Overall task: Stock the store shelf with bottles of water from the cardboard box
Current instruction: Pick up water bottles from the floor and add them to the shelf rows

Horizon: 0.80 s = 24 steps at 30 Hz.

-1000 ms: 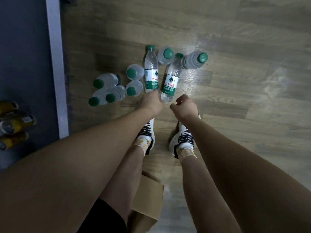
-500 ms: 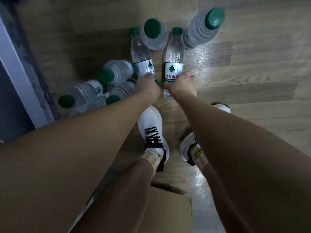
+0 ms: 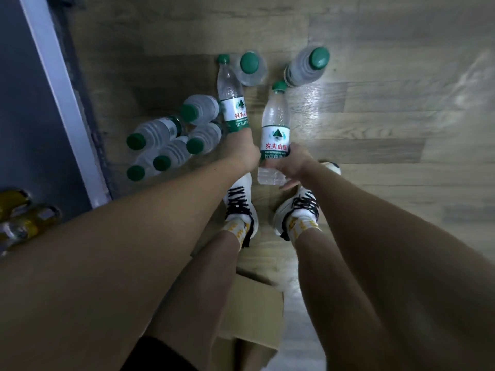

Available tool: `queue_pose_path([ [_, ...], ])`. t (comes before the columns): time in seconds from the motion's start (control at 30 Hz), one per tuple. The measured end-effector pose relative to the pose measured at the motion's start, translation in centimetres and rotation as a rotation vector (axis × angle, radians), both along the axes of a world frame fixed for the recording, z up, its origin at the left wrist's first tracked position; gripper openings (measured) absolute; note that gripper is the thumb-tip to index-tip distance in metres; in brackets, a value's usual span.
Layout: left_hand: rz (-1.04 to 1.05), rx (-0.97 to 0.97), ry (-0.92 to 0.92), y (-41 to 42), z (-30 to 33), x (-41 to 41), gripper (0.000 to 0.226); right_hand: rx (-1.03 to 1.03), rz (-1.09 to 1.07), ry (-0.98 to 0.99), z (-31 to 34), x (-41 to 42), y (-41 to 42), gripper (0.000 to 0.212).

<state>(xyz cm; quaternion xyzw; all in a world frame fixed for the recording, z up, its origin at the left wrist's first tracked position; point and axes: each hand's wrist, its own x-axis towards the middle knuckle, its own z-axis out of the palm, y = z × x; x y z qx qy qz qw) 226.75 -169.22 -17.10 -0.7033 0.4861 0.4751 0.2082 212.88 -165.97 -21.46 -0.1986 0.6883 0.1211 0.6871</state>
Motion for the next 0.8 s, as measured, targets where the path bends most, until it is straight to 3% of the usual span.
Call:
queue_pose_path([
  [0.37, 0.102, -0.057, 0.059, -0.6, 19.2, -0.2, 0.007, -0.187, 0.178, -0.038, 21.3, -1.6, -3.9, 0.07],
  [0.53, 0.155, -0.132, 0.037, -1.7, 31.9, -0.7, 0.012, -0.309, 0.189, -0.122, 32.8, -1.3, -6.2, 0.064],
  [0.63, 0.218, -0.214, 0.039, -2.8, 40.5, -0.9, 0.012, -0.384, 0.223, -0.151, 39.9, -0.9, -7.8, 0.049],
  [0.8, 0.328, -0.38, -0.002, -3.8, 53.5, 1.4, 0.007, -0.697, 0.433, -0.181, 51.8, 0.7, -11.1, 0.072],
])
